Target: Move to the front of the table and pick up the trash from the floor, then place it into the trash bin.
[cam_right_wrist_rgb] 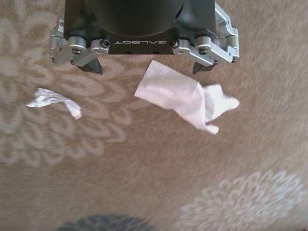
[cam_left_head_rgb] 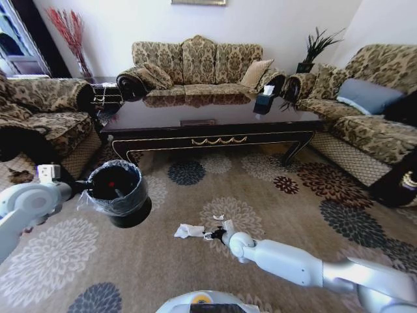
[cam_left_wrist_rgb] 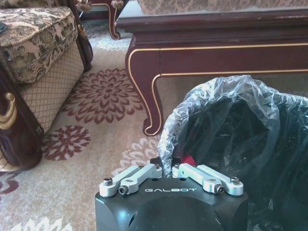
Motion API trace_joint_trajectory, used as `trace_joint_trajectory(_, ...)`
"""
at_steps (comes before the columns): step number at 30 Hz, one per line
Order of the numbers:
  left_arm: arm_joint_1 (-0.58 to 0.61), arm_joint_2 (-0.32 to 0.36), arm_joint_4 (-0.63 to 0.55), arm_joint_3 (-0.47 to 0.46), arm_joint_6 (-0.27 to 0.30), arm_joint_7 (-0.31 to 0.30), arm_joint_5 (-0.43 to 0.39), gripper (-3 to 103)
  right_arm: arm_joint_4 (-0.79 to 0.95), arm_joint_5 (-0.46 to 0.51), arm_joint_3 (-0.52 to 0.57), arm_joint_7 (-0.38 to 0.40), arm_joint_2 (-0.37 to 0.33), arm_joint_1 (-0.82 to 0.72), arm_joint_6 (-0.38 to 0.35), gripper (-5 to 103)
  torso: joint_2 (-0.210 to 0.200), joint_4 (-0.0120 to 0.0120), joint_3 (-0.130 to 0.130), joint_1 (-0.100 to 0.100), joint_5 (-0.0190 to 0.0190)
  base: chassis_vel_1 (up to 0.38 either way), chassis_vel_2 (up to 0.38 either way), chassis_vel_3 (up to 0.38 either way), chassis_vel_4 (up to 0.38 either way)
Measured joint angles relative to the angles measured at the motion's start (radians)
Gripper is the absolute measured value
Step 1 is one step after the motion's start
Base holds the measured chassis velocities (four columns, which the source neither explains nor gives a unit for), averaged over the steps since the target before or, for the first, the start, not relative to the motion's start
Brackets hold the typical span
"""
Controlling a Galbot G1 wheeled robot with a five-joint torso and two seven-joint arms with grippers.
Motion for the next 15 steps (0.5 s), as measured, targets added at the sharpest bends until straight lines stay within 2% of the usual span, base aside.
trace_joint_trajectory(2,-0.001,-0.003,-0.003,0.001,0.0,0.001,0.003,3,-0.017,0.001,-0.014,-0.024,0.004,0.018,-0.009,100,0.0,0.0001,0.0,0.0,0.0001,0.0,0.0,0.0,0.0)
trace_joint_trajectory(4,-0.006,-0.013,-0.012,0.007,0.0,0.008,0.009,3,-0.064,-0.023,-0.045,-0.094,0.012,0.055,-0.027,100,0.0,0.0003,0.0,0.0,0.0,0.0,0.0,0.0,0.0)
trace_joint_trajectory(7,-0.009,-0.035,-0.028,0.012,0.0,0.019,0.025,3,-0.18,-0.149,-0.095,-0.201,0.039,0.11,-0.013,100,0.0,0.0001,0.0,0.0,-0.0001,0.0,0.0,0.0,0.0)
trace_joint_trajectory(10,-0.01,-0.044,-0.037,0.012,-0.001,0.024,0.027,3,-0.249,-0.19,-0.119,-0.231,0.064,0.134,0.019,100,0.0,-0.0001,0.0,0.0,0.0,0.0,0.0,0.0,0.0)
trace_joint_trajectory(15,-0.02,-0.048,-0.043,0.018,-0.002,0.033,0.029,3,-0.338,-0.179,-0.127,-0.217,0.126,0.169,0.049,100,0.0,0.0002,0.0,0.0,0.0001,0.0,0.0,0.0,0.0)
